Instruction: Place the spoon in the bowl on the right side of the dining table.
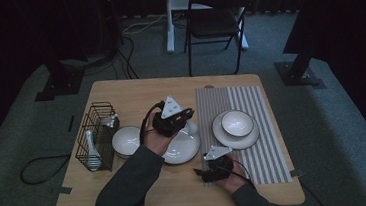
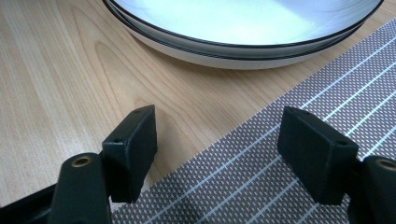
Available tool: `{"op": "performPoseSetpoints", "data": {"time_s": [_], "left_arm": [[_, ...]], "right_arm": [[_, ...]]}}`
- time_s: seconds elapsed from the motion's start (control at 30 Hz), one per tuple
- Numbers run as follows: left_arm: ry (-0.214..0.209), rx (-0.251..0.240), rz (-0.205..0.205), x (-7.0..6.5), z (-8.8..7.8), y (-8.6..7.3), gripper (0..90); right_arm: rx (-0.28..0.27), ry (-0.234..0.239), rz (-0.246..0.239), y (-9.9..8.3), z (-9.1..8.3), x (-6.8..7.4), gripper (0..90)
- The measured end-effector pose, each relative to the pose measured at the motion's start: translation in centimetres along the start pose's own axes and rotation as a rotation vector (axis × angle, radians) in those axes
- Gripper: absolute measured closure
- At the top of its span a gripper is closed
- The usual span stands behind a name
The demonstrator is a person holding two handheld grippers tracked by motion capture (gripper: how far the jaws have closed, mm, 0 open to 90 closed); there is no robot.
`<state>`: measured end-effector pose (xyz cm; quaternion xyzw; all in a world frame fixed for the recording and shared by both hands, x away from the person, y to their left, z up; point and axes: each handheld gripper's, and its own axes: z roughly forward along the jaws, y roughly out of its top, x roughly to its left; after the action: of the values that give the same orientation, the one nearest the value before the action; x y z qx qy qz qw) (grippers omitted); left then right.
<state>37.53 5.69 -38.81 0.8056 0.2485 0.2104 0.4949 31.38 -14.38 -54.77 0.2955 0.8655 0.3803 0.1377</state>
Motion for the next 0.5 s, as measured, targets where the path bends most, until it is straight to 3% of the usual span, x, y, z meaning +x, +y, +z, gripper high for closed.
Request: {"op": "performPoseSetpoints", "data": {"time_s": [0.5], "left_arm": [[-0.019, -0.022, 0.002, -0.6, 1.4, 1.0, 85.3]], "right_arm": [[0.0, 0.0, 0.001, 0.0, 0.0, 0.0, 28.1]]}}
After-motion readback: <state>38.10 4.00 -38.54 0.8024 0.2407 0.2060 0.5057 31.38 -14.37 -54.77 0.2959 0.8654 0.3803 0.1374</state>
